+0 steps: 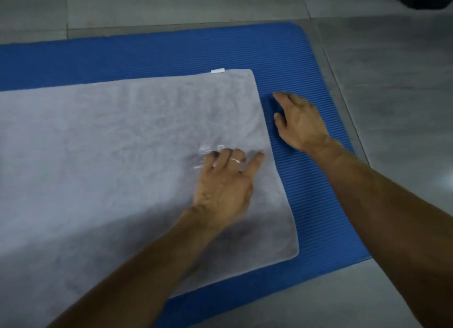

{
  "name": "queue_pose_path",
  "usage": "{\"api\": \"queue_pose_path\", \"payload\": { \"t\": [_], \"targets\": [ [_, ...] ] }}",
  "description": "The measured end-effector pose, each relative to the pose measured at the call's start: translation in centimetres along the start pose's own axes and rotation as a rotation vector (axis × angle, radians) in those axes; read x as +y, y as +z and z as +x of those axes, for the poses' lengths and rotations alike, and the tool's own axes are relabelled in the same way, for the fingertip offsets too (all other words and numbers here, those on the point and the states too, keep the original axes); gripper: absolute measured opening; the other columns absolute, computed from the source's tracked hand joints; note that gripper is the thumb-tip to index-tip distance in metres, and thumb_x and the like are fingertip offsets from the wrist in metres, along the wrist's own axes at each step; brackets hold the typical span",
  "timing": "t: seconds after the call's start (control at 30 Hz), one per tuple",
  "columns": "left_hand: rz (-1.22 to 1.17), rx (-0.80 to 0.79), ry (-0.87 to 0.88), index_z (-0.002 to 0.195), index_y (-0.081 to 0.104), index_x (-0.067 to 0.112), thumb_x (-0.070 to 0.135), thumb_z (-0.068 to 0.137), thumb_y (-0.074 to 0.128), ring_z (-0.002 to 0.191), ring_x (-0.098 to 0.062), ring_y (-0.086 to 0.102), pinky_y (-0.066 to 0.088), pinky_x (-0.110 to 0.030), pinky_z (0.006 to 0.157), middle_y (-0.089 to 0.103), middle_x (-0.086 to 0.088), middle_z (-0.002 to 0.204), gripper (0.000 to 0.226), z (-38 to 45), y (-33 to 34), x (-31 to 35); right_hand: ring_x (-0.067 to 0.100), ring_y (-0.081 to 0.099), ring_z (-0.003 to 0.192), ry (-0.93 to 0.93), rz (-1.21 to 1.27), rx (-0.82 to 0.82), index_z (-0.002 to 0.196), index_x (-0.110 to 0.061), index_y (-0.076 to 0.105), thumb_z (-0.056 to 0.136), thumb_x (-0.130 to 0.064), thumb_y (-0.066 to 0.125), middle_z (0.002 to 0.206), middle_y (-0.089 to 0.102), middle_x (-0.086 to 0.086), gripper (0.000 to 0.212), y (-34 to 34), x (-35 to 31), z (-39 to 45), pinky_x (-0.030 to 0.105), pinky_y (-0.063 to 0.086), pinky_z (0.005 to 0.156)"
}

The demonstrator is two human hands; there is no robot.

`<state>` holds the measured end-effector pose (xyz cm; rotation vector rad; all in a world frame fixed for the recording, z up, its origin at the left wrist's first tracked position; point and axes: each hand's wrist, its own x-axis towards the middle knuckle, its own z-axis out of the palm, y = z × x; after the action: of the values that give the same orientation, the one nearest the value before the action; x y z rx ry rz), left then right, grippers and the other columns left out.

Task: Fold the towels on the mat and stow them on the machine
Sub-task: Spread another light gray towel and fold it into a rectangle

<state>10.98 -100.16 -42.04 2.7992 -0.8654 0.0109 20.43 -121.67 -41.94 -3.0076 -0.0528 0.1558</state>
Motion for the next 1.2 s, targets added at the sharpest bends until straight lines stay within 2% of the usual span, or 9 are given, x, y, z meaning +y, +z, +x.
{"api": "queue_pose_path", "payload": {
  "t": [0.1, 0.23, 0.4, 0.5, 0.6, 0.7, 0.8, 0.93, 1.2],
  "targets": [
    [-0.018, -0.205, 0.201, 0.151, 0.019, 0.033, 0.017, 0.091, 0.047, 0.112, -0.025, 0.045, 0.036, -0.037, 0.091, 0.047, -0.005, 0.122, 0.068, 2.1, -0.4, 3.2, 0.032, 0.039, 0.136, -0.053, 0.051, -0.024, 0.149, -0.014, 0.035, 0.099, -0.023, 0.047, 0.151, 0.038, 0.013, 0.052, 0.1, 0.8, -2.4, 0.053, 0.037, 0.106],
    [-0.122, -0.329, 0.18, 0.121, 0.051, 0.022, 0.013, 0.092, 0.043, 0.098, -0.022, 0.059, 0.039, -0.031, 0.071, 0.059, -0.002, 0.108, 0.031, 2.9, -1.6, 2.7, 0.033, 0.041, 0.132, -0.088, 0.057, -0.032, 0.15, -0.017, 0.033, 0.097, -0.019, 0.05, 0.148, 0.041, 0.012, 0.056, -0.1, 0.7, -3.6, 0.051, 0.039, 0.102],
    [-0.55, -0.186, -0.255, 0.068, 0.056, 0.024, 0.061, 0.084, 0.049, 0.069, -0.012, 0.06, 0.049, -0.029, 0.066, 0.062, 0.009, 0.066, 0.041, 1.2, -3.4, 0.9, 0.036, 0.04, 0.128, -0.128, 0.024, -0.099, 0.152, -0.026, 0.028, 0.083, -0.001, 0.055, 0.158, 0.019, 0.011, 0.078, -0.9, -1.9, -2.9, 0.051, 0.04, 0.099],
    [-0.622, -0.09, -0.494, 0.052, 0.047, 0.021, 0.052, 0.078, 0.065, 0.057, -0.011, 0.056, 0.046, -0.026, 0.056, 0.052, 0.009, 0.052, 0.045, 0.2, -4.4, -0.9, 0.037, 0.046, 0.123, -0.249, 0.017, -0.068, 0.143, -0.023, 0.045, 0.08, 0.001, 0.06, 0.16, 0.017, 0.011, 0.068, -0.8, -4.7, -1.6, 0.048, 0.045, 0.093],
    [-0.566, -0.181, -0.63, 0.062, 0.05, 0.022, 0.024, 0.069, 0.07, 0.066, -0.015, 0.06, 0.044, -0.025, 0.055, 0.057, 0.008, 0.064, 0.021, -1.2, -5.7, -4.0, 0.033, 0.057, 0.106, -0.306, -0.028, -0.073, 0.115, -0.016, 0.063, 0.085, -0.004, 0.055, 0.131, 0.055, 0.007, 0.033, -1.8, -8.4, 0.4, 0.038, 0.044, 0.083],
    [-0.648, -0.323, -0.703, 0.09, 0.046, 0.027, 0.015, 0.067, 0.073, 0.078, -0.02, 0.06, 0.048, -0.03, 0.061, 0.059, 0.003, 0.082, 0.038, -3.5, -7.3, -7.6, 0.031, 0.059, 0.09, -0.339, -0.108, -0.075, 0.103, -0.015, 0.063, 0.086, -0.006, 0.053, 0.103, 0.063, 0.006, 0.022, -3.4, -12.0, 2.3, 0.04, 0.048, 0.079],
    [-0.701, -0.373, -0.738, 0.109, 0.038, 0.032, 0.018, 0.073, 0.074, 0.083, -0.017, 0.06, 0.046, -0.023, 0.062, 0.057, 0.006, 0.084, 0.053, -6.6, -8.9, -11.6, 0.029, 0.059, 0.085, -0.39, -0.178, -0.075, 0.099, -0.017, 0.059, 0.085, -0.007, 0.056, 0.099, 0.064, 0.004, 0.018, -5.1, -15.9, 4.1, 0.036, 0.044, 0.07],
    [-0.687, -0.373, -0.811, 0.077, 0.058, 0.025, 0.018, 0.083, 0.066, 0.068, -0.008, 0.06, 0.04, -0.01, 0.047, 0.062, 0.003, 0.078, 0.012, -11.1, -11.4, -16.6, 0.032, 0.059, 0.083, -0.534, -0.391, -0.062, 0.099, -0.015, 0.056, 0.086, -0.005, 0.053, 0.097, 0.064, 0.007, 0.016, -7.2, -22.3, 6.1, 0.035, 0.043, 0.068],
    [-0.928, -0.293, -0.95, 0.094, 0.06, 0.012, 0.008, 0.098, 0.047, 0.062, -0.026, 0.071, 0.059, -0.033, 0.057, 0.068, -0.016, 0.085, 0.014, -20.1, -16.8, -24.3, 0.032, 0.057, 0.093, -0.76, -0.414, 0.033, 0.103, -0.01, 0.061, 0.091, -0.008, 0.047, 0.104, 0.057, 0.008, 0.018, -9.6, -36.2, 8.2, 0.036, 0.035, 0.066]
  ]
}}
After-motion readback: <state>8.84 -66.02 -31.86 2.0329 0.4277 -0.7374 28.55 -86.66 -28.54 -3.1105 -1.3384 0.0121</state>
